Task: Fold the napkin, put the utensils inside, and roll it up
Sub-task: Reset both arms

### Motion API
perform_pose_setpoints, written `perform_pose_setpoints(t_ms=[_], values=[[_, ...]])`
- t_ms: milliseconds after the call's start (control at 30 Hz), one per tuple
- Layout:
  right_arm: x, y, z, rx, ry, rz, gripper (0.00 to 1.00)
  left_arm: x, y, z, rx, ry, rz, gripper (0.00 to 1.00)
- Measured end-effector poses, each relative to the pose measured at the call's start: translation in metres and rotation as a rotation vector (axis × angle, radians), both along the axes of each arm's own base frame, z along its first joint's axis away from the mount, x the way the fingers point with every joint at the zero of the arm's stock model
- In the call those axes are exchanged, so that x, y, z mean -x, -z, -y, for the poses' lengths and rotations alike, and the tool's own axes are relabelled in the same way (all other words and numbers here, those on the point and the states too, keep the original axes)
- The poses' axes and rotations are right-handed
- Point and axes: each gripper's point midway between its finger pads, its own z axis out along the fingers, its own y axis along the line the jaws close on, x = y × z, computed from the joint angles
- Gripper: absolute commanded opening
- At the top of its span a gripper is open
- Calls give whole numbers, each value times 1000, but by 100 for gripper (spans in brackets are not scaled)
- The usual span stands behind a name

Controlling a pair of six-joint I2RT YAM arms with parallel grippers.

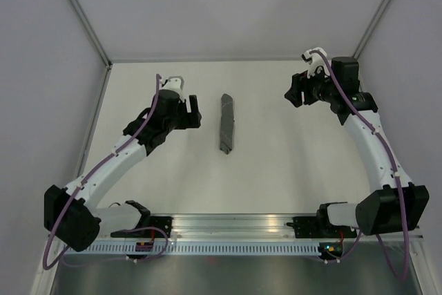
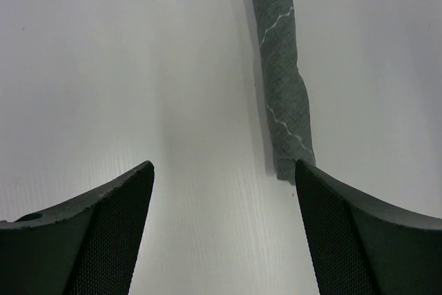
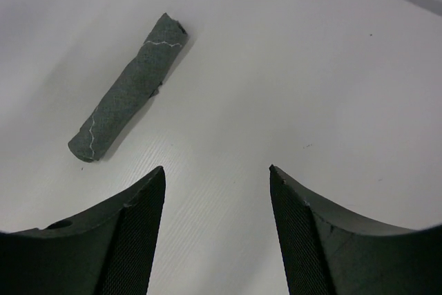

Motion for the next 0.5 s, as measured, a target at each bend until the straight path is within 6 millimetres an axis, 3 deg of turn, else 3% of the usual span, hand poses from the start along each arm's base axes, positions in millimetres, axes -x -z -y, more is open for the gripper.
perform_pose_setpoints(t_ms=[133,500], values=[[9,-16,8,13,29,51,70,20,8,-10,5,8,-2,88],[14,-4,15,30,58,24,72,25,-8,-10,38,19,41,88]])
